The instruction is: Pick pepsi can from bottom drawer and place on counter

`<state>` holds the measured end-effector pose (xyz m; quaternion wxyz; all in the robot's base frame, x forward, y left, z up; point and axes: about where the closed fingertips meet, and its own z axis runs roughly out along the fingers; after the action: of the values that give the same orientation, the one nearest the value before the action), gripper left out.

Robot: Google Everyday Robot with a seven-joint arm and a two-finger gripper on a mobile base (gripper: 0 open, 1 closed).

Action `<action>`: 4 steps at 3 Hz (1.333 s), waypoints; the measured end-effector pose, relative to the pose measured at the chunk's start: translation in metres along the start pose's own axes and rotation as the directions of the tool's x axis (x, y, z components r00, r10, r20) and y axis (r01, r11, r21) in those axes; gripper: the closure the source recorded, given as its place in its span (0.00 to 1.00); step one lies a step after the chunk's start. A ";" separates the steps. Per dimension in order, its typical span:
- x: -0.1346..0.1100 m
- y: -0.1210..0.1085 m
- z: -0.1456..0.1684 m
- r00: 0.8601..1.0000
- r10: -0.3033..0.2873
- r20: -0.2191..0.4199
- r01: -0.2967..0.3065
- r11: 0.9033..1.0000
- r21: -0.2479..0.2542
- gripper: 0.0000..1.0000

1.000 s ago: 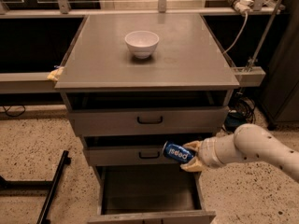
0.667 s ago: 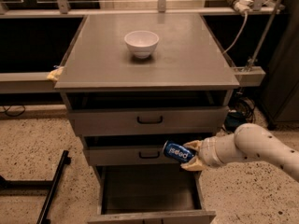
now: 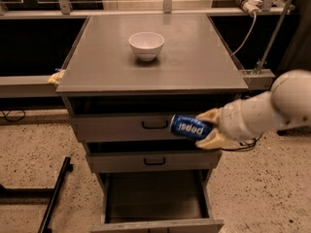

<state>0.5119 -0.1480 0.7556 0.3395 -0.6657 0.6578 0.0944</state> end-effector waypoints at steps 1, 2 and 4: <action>-0.084 -0.040 -0.105 0.989 -0.116 -0.095 0.122 0.991 0.061 1.00; -0.126 -0.045 -0.153 0.977 -0.174 -0.120 0.185 0.979 0.085 1.00; -0.088 -0.076 -0.125 0.984 -0.100 -0.150 0.131 0.968 0.214 1.00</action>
Offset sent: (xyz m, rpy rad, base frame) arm -0.0037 0.0024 0.1128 -0.0903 -0.0902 0.0173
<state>0.5330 -0.1555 0.9247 0.3706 -0.6655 0.6462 -0.0465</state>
